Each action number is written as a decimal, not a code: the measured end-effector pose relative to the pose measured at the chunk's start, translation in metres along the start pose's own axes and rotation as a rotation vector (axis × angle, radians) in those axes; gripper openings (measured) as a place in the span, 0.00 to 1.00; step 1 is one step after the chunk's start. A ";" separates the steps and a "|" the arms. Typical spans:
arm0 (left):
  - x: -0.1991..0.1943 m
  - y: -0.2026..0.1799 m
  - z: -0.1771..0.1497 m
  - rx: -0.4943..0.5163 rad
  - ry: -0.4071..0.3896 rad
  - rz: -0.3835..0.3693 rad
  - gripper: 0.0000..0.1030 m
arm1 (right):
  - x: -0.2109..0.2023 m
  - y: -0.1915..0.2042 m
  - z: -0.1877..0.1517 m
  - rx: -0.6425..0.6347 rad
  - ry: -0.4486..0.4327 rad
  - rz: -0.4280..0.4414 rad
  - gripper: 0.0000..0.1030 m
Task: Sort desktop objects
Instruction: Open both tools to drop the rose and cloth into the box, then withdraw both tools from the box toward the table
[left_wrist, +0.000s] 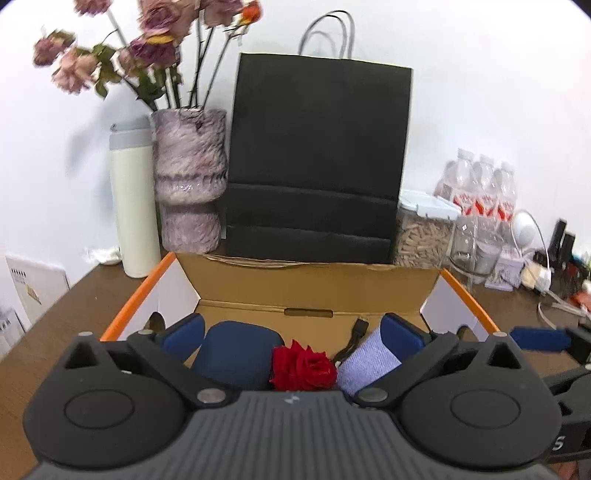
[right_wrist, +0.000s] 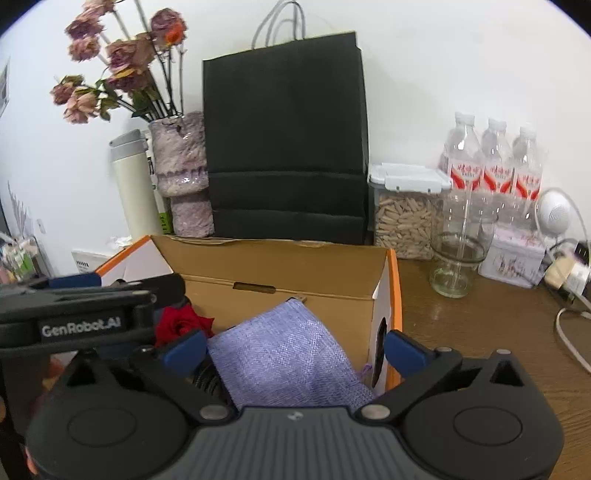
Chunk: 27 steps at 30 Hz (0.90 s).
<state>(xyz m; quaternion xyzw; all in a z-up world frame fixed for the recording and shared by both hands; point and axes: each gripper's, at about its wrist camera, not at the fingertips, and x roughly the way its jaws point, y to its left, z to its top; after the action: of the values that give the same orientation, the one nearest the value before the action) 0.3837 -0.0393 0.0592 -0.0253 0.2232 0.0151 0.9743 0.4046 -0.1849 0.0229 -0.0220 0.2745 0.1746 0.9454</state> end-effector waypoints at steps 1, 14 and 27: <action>-0.002 -0.001 0.000 0.006 -0.004 -0.002 1.00 | -0.002 0.002 0.000 -0.008 -0.003 0.001 1.00; -0.056 0.016 -0.001 -0.014 -0.078 -0.050 1.00 | -0.048 0.011 -0.003 -0.040 -0.068 -0.045 1.00; -0.133 0.061 -0.028 0.014 -0.092 -0.042 1.00 | -0.140 0.001 -0.054 0.058 -0.137 -0.015 1.00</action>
<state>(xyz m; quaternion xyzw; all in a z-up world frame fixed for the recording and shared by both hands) 0.2490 0.0171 0.0896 -0.0227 0.1776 -0.0058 0.9838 0.2664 -0.2355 0.0505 0.0154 0.2138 0.1607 0.9634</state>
